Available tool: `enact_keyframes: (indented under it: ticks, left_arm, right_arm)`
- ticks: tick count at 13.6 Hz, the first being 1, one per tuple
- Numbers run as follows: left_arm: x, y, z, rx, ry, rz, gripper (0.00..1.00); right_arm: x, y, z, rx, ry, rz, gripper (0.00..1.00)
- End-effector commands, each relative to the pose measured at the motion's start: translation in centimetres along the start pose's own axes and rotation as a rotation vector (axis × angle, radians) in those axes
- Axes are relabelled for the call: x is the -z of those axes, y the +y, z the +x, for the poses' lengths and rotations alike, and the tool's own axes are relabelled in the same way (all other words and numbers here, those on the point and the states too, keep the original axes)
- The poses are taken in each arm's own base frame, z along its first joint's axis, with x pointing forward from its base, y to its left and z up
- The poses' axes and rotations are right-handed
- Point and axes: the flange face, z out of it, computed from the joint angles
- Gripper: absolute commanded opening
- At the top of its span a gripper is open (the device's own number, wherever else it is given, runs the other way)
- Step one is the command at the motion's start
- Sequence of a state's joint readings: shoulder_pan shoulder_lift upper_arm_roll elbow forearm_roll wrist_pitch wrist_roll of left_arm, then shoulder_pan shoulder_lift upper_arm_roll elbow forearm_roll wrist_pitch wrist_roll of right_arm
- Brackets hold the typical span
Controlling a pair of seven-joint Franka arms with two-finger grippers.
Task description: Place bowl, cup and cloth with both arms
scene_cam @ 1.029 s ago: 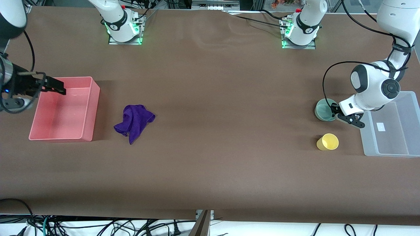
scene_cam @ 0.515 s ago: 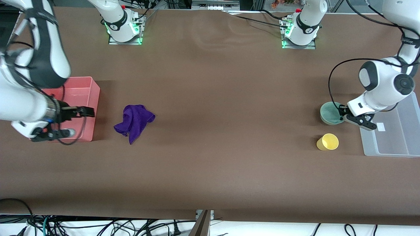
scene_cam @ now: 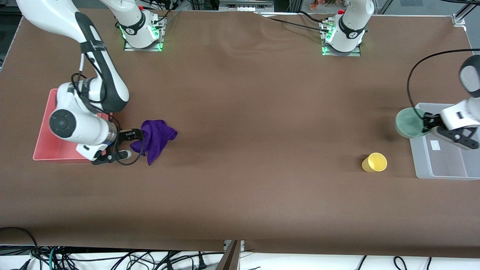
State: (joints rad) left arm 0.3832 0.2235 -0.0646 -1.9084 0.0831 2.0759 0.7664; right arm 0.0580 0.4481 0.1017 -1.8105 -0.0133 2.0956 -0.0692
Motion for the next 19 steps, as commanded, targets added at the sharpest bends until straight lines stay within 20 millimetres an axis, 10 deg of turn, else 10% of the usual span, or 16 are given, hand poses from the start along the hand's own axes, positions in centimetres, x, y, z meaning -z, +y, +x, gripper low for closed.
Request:
enact_keyframes:
  ticks: [1, 4, 8, 9, 10, 11, 16, 19]
  left_arm:
    - [-2.1, -6.4, -4.5, -0.035, -0.022, -0.012, 0.0]
    - [-6.3, -13.3, -7.8, -0.061, -0.01, -0.028, 0.0]
    - [-13.6, -16.6, -9.5, -0.085, 0.041, -0.007, 0.0]
    - [-13.8, -16.5, -9.4, -0.085, 0.041, -0.009, 0.0]
    - [-13.7, -16.4, -9.1, -0.089, 0.043, -0.008, 0.52]
    - [-13.6, -16.2, -8.6, -0.096, 0.046, -0.007, 1.0]
    - [-3.1, -11.2, -0.9, -0.195, 0.107, 0.043, 1.0]
    - [-0.4, -5.7, 5.2, -0.093, 0.071, -0.022, 1.0]
  right_arm:
    - [-3.6, -0.6, -2.1, -0.006, 0.006, 0.009, 1.0]
    - [-7.6, -1.1, -3.3, -0.001, 0.007, 0.011, 1.0]
    - [-9.7, -2.2, -3.3, 0.015, -0.001, 0.02, 0.98]
    - [-10.1, -2.3, -3.4, 0.025, 0.009, 0.018, 0.72]
    - [-10.4, -2.4, -3.5, 0.032, 0.019, 0.018, 0.31]
    - [-10.5, -2.4, -3.6, 0.032, 0.013, 0.018, 0.0]
    - [-8.9, -2.3, -2.9, 0.041, 0.012, 0.016, 0.0]
    - [-2.7, -1.4, -0.8, 0.074, -0.025, 0.016, 0.0]
